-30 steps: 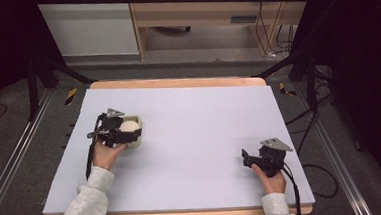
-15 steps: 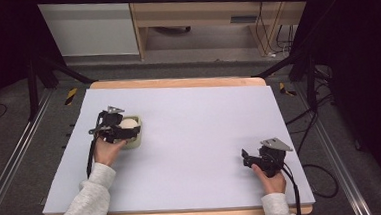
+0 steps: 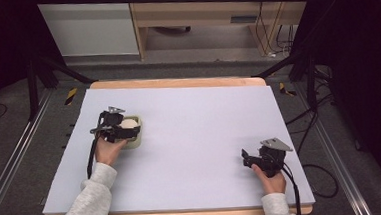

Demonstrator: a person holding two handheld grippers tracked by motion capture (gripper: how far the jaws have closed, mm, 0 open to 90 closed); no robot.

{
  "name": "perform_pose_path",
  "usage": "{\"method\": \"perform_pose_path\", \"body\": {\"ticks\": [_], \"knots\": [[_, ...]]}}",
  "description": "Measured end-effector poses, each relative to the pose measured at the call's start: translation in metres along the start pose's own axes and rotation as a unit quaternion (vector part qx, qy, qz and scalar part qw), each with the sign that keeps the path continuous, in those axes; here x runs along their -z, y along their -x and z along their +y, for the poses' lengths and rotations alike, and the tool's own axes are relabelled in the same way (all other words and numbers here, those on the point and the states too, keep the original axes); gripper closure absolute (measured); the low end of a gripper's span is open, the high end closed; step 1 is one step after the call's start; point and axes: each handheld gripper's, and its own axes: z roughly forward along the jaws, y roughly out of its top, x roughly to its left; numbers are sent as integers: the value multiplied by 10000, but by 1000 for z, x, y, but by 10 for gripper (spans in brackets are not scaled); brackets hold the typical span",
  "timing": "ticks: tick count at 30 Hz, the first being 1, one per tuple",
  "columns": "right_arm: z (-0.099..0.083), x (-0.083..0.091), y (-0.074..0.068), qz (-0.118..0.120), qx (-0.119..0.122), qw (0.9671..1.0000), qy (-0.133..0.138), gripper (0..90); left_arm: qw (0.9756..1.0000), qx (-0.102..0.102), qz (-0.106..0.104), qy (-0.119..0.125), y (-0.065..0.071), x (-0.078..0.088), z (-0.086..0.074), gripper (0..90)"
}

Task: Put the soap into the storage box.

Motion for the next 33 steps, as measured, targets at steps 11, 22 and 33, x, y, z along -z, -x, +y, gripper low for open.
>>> {"method": "perform_pose_path", "body": {"ticks": [11,22,33], "knots": [[0,0,0,0,-8,10000,-3,47,10000,59,56,-48,-6,-4,-2,227],[0,0,0,-5,-1,10000,-7,47,9999,123,8,-52,-10,-6,-10,227],[0,0,0,-14,30,10000,11,46,10000,1,40,-26,-6,-7,-13,222]]}}
